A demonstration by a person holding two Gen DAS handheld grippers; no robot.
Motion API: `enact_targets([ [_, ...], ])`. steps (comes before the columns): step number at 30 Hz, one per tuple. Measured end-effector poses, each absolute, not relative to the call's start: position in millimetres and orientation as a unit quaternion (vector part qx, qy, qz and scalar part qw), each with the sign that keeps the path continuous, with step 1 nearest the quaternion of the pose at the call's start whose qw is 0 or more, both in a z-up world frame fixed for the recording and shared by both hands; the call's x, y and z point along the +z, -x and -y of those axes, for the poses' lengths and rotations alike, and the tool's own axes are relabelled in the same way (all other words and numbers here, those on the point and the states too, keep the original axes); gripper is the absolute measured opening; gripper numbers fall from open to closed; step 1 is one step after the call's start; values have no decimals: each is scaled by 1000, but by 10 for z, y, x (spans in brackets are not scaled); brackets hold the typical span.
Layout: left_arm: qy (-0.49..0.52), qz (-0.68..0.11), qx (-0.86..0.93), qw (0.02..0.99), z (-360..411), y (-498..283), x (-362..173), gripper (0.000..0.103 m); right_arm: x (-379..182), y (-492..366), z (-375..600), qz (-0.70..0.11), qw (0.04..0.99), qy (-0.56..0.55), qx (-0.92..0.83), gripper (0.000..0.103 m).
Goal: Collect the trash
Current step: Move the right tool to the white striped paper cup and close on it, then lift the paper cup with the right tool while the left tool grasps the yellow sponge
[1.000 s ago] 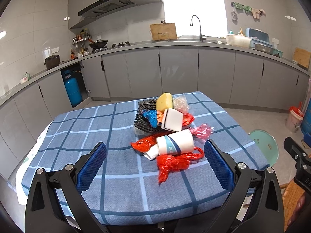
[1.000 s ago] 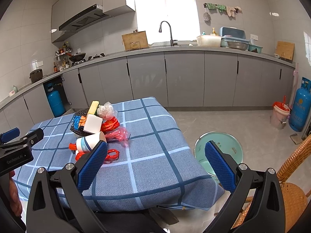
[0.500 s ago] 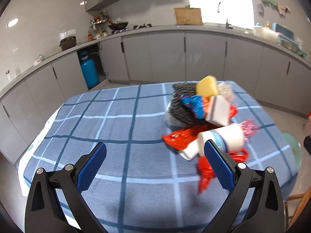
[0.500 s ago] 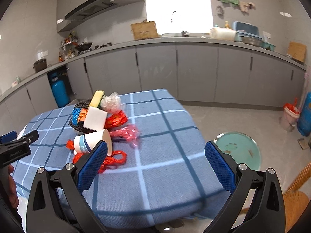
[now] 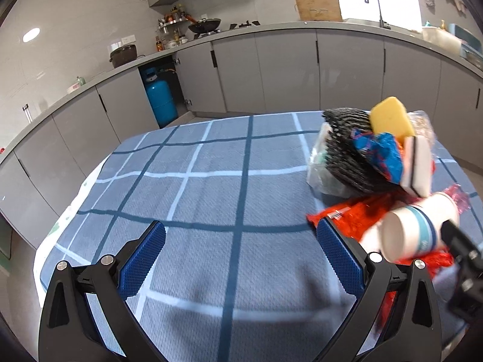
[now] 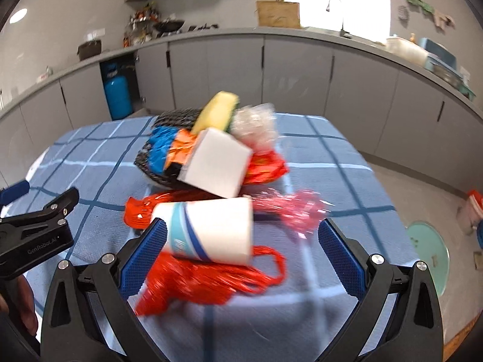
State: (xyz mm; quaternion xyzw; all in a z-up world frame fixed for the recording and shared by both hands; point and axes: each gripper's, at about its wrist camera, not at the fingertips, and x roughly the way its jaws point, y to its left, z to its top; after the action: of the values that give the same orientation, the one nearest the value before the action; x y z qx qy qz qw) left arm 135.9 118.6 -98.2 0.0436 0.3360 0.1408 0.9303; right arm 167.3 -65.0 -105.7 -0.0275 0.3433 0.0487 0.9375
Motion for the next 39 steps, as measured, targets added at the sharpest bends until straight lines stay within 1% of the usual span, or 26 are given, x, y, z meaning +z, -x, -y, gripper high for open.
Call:
enact_targets([
  [3,-37,-338,141,930,-1238,-1463,-1024,99,-1164,-1820,483,-366,929,29,42,98],
  [7,-28,-343,139,928,-1327,-1533,-1087,99,-1307,-1889,331,-380,923,60,35,98],
  [12,-15,-359,125,925,-1369,-1614,-1180,99,-1299,-1913,388,-376,924,50,49,98],
  [13,-14,-360,124,925,-1356,-1623,-1183,99,-1292,-1905,413,-377,923,45,57,96],
  [14,-12,-360,121,925,-1348,-1635,-1179,99,-1289,-1899,447,-381,922,41,65,89],
  [15,-12,-359,119,926,-1337,-1644,-1173,99,-1287,-1899,459,-383,920,39,70,84],
  [20,-12,-355,103,929,-1239,-1683,-1119,99,-1289,-1894,566,-382,920,32,84,83],
  [25,-18,-355,95,930,-1122,-1680,-1097,99,-1200,-1777,637,-358,929,33,91,83],
  [29,-19,-353,87,931,-1031,-1704,-1033,99,-1019,-1662,751,-325,941,35,88,82],
  [30,-20,-352,84,932,-1009,-1719,-1000,99,-980,-1650,786,-320,943,33,85,60],
  [31,-20,-347,81,934,-968,-1746,-945,99,-924,-1652,859,-314,946,33,78,55],
  [33,-22,-336,74,939,-880,-1793,-834,99,-860,-1665,965,-306,950,28,65,56],
  [37,-25,-323,40,945,-648,-1944,-650,99,-909,-1783,1191,-325,943,4,65,57],
  [38,-29,-321,39,946,-601,-1972,-635,99,-957,-1809,1210,-338,938,-6,73,61],
  [39,-37,-320,41,946,-562,-1989,-639,99,-979,-1814,1221,-343,936,-12,78,76],
])
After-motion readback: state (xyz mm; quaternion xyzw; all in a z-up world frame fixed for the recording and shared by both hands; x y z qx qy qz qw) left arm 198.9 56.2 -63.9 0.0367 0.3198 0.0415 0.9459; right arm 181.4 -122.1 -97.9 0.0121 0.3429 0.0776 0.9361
